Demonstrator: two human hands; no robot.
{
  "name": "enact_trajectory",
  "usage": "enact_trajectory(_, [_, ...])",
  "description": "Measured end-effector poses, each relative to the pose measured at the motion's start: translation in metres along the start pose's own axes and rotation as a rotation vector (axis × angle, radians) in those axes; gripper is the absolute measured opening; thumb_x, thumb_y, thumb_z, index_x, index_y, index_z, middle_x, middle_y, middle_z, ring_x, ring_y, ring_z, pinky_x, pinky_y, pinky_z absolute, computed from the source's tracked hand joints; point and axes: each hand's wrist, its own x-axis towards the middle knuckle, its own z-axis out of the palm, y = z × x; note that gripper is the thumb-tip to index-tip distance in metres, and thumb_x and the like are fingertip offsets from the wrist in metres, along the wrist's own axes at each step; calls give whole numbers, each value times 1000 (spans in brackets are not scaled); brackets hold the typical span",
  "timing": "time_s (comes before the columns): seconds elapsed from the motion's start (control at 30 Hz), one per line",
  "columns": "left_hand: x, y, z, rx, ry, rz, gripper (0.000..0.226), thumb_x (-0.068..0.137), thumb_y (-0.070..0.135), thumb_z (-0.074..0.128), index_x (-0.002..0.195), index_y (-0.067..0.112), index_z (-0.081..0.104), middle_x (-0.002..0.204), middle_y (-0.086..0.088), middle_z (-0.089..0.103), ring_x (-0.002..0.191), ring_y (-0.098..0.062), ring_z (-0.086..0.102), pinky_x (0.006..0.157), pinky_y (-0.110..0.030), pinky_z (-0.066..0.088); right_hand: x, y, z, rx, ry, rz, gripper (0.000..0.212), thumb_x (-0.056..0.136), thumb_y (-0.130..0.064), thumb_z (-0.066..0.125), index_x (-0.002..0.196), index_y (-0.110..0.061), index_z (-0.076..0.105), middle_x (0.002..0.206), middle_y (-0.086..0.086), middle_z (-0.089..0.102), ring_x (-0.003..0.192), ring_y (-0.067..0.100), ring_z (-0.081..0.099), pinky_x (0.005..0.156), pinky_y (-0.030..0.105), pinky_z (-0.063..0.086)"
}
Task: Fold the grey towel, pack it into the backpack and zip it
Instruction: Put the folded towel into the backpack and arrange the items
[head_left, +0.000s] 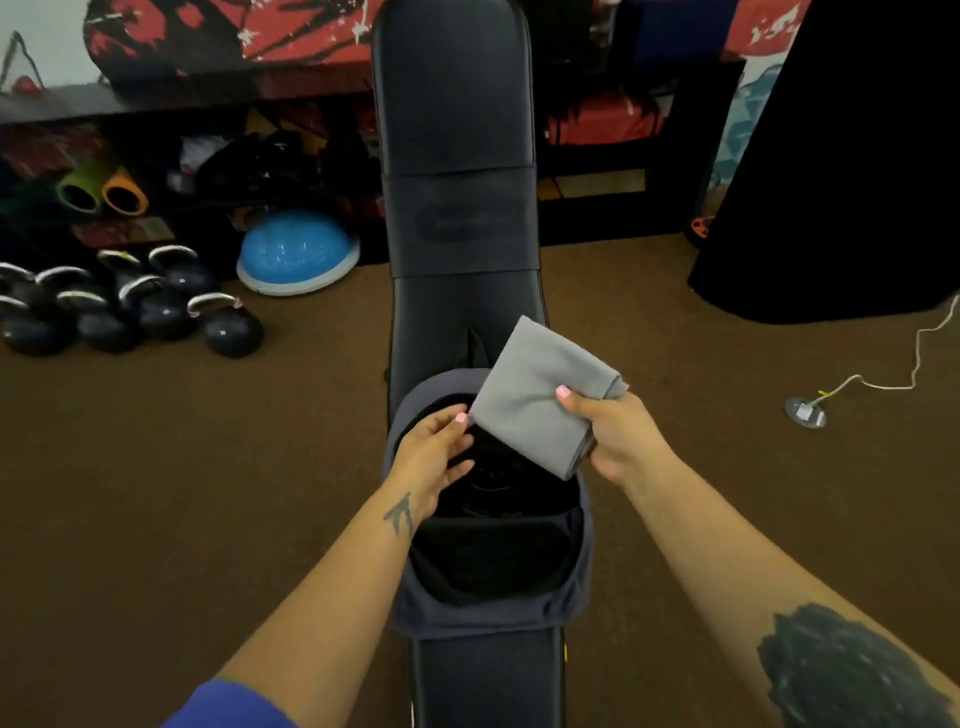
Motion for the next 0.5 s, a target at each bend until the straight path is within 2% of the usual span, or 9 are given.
enact_trajectory(0.07, [19,-8,-8,124,42,-26,19,95,22,51,113,23,59,119,3,60,107,-14,55,83,-32,49,14,7,-1,-135,16,-17,31,83,1,66,114,-3,61,102,9,67,91,24,64,85,41,52])
enact_trajectory(0.17, [47,-22,-17,321,71,-46,21,95,19,52,115,20,58,121,-2,57,105,-16,52,87,-34,48,36,22,-1,-421,5,-73,38,82,-3,69,119,-6,62,112,14,68,105,32,63,97,49,49])
enact_trajectory(0.23, [65,-32,-20,431,71,-42,25,93,17,54,117,16,57,124,-5,59,104,-17,53,89,-35,46,49,29,2,-654,-37,-118,37,84,-5,68,120,-7,62,110,17,68,104,34,63,93,49,51])
enact_trajectory(0.3, [84,-44,-24,574,42,-28,32,89,17,60,121,14,55,130,-6,57,113,-20,54,94,-34,44,63,38,7,-809,-58,-130,35,85,-7,68,120,-7,63,111,18,68,102,33,62,83,40,51])
enact_trajectory(0.37, [100,-54,-25,732,-25,-24,44,86,21,65,128,13,51,135,-8,53,122,-24,51,96,-30,42,77,44,14,-912,-67,-150,30,86,-5,67,116,-6,65,110,17,69,103,31,62,80,34,47])
enact_trajectory(0.43, [116,-61,-24,898,-75,-14,57,83,29,68,133,13,47,139,-10,47,127,-27,46,102,-31,39,91,50,20,-1006,-73,-174,24,87,-2,64,110,-6,68,107,18,69,101,33,62,84,40,50])
enact_trajectory(0.5, [125,-66,-21,1118,-102,28,67,80,39,67,137,14,41,143,-12,41,133,-30,38,111,-36,30,98,53,25,-1084,-85,-189,26,89,2,57,108,-9,70,105,18,70,98,34,63,87,45,52])
